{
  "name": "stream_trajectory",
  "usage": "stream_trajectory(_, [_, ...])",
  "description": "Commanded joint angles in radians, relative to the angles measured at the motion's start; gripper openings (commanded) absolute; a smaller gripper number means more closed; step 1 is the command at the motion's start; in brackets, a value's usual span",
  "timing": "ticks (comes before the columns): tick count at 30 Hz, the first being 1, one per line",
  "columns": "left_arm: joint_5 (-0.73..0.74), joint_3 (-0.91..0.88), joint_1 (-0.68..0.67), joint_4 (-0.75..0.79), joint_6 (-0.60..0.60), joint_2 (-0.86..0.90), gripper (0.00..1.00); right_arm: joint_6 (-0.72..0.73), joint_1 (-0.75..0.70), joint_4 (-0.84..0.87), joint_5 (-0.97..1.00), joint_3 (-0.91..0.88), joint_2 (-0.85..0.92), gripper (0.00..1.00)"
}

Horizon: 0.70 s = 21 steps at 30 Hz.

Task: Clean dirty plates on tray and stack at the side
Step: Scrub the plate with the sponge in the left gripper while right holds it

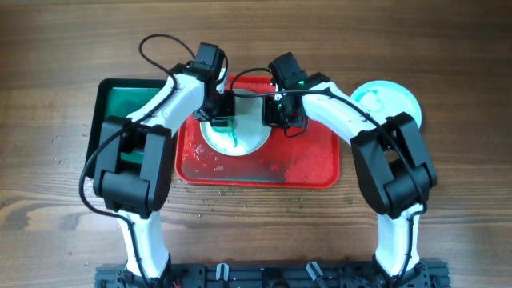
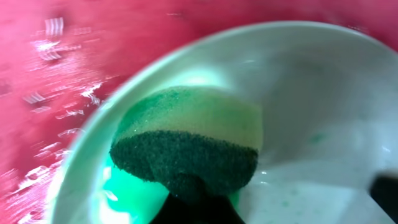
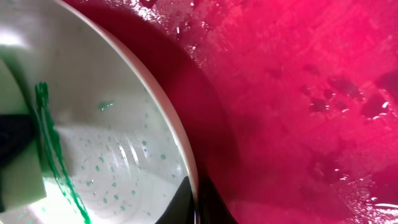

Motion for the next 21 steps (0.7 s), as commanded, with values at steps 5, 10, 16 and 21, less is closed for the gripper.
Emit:
stream_trajectory(5, [0.315, -0.011, -0.08, 0.024, 0.186, 0.083, 0.04, -0.01, 0.002, -0.004, 0.006, -0.008, 0.031, 0.04])
stream_trajectory(10, [-0.303, -0.011, -0.034, -0.083, -0.367, 0.082, 0.04, -0.011, 0.002, -0.002, 0.006, -0.008, 0.031, 0.04])
stream_trajectory(16, [-0.365, -0.011, 0.003, -0.319, -0.629, 0.082, 0.04, -0.011, 0.002, 0.008, 0.006, -0.008, 0.031, 0.04])
stream_trajectory(21, [0.13, -0.011, -0.024, -0.217, -0.129, 0.082, 0.04, -0.013, 0.002, 0.008, 0.006, -0.008, 0.031, 0.04])
